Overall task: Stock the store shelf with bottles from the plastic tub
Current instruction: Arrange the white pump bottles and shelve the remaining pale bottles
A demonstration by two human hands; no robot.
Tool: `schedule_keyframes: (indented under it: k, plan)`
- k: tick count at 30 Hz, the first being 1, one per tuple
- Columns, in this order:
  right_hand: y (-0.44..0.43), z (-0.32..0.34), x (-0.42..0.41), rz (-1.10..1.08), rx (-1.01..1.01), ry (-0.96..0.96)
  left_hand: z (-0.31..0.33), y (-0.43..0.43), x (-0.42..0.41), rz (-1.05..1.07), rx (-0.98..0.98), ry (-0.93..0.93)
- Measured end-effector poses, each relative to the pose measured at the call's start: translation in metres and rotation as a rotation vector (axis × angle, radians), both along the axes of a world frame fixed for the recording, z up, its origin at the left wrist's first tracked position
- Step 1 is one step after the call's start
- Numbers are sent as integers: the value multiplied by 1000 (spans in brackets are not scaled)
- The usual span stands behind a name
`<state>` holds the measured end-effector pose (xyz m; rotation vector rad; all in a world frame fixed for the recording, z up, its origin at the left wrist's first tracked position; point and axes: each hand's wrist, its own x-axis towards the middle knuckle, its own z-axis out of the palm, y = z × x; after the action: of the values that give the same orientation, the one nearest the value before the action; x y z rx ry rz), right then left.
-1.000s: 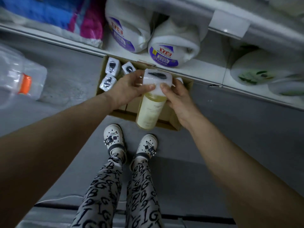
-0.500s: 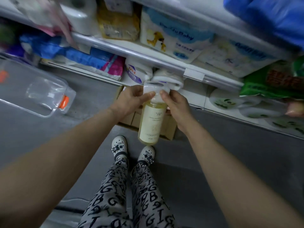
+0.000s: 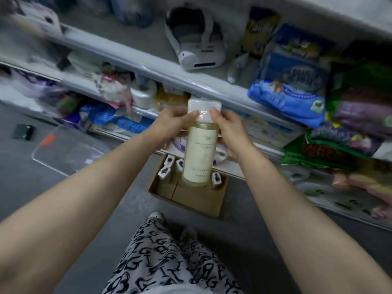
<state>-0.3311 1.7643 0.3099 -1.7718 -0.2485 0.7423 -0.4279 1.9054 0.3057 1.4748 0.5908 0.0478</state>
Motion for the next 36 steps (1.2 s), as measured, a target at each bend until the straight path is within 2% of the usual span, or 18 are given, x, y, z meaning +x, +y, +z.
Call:
schedule_keyframes:
  k: [13,21,30,36]
  plan:
    - [95,137,-42,204,28,-107,126,71,-67,306,119,-87]
    - [202,177,-108,261,64,-160,166,165,-140,401,177,-141]
    - [330,204,-193,305,154,-197,203,288,-233,418,243,-176]
    - [388,220,-225,294,200,-180,218,346,-265,410,257,-201]
